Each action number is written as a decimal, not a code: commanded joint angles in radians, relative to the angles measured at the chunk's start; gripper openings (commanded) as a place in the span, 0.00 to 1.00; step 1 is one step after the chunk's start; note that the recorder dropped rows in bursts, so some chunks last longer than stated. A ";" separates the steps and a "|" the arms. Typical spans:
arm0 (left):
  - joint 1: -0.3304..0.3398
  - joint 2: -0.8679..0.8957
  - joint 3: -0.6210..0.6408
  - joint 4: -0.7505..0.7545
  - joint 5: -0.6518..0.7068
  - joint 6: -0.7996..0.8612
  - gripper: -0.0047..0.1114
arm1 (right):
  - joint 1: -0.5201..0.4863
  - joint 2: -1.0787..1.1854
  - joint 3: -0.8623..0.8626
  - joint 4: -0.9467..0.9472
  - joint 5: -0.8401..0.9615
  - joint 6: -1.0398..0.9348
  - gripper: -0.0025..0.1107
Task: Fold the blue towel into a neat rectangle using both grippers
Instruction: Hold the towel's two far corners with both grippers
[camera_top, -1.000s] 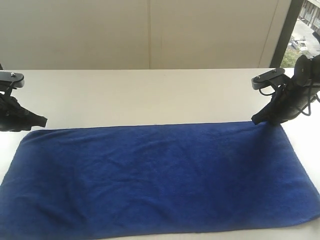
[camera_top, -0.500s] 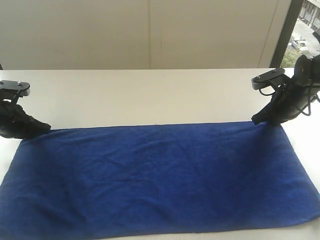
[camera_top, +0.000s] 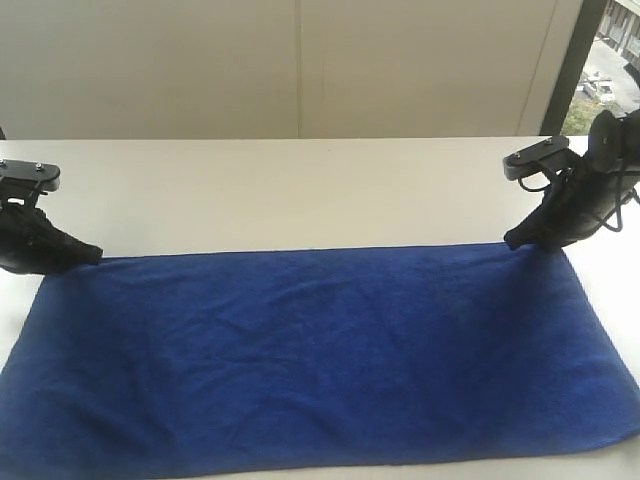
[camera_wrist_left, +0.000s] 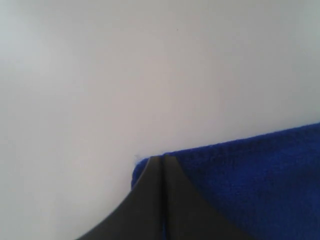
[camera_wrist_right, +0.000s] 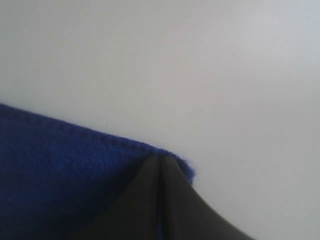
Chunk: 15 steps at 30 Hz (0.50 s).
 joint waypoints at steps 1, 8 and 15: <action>0.001 0.013 -0.001 -0.003 0.003 0.001 0.04 | -0.011 0.020 0.005 -0.042 0.017 0.006 0.02; 0.001 0.013 -0.001 -0.003 0.003 0.028 0.04 | -0.011 0.020 0.005 -0.059 0.009 0.006 0.02; 0.001 0.011 -0.001 -0.003 0.018 0.028 0.04 | -0.011 0.013 0.005 -0.059 -0.042 0.006 0.02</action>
